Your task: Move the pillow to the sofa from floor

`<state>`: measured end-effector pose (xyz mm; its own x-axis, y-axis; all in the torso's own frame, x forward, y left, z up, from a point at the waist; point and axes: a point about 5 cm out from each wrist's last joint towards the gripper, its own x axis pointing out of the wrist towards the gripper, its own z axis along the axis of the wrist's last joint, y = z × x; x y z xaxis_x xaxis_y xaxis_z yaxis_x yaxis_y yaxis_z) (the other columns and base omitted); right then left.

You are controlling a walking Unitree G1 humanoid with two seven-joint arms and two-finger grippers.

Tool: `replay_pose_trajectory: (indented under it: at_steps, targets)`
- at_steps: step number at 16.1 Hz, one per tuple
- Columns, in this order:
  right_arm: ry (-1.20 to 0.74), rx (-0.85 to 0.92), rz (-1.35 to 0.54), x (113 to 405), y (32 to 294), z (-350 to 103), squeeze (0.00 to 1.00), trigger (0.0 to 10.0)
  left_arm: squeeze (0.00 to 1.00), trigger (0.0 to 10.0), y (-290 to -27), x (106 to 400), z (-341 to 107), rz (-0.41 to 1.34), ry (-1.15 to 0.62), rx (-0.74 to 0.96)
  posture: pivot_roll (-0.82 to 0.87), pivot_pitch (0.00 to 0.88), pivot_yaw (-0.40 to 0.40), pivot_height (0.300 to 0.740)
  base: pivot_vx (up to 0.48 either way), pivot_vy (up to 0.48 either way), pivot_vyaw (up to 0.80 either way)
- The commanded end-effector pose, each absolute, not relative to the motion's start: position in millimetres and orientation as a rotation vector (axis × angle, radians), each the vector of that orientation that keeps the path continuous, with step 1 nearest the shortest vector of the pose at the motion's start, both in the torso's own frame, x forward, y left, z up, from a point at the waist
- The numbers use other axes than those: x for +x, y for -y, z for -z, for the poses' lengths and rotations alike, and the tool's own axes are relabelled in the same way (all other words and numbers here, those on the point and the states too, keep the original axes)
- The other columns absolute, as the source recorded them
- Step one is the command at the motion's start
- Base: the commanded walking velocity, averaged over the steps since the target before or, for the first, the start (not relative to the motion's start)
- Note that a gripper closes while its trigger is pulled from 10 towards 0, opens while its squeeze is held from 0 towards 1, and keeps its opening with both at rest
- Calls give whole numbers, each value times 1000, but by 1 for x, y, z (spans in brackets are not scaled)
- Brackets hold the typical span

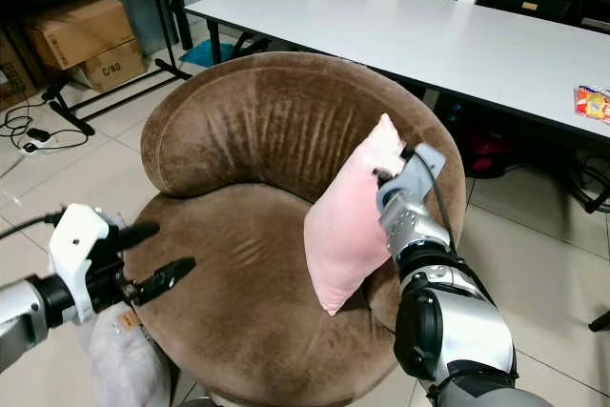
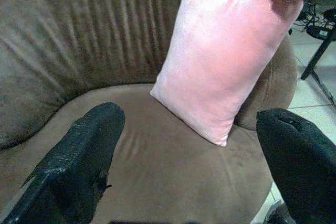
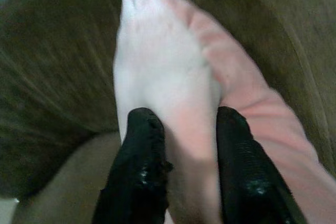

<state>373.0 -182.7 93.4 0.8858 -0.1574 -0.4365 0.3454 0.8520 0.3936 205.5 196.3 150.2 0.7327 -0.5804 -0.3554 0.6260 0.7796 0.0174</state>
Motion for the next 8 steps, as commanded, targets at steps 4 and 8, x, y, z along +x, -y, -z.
replay_pose_trajectory:
  at_steps: [4, 8]
  targets:
    - [-64, 167, 262, 377, 215, -156, 1000, 10000, 0, 10000, -196, 223, -156, 444, -201, 262, 38, 0, -1, 740, 0, 0, 0]
    - [31, 196, -117, 310, 153, -167, 0, 10000, 0, 10000, -194, 236, -157, 108, -73, 283, 8, 0, -5, 740, 0, 0, 0]
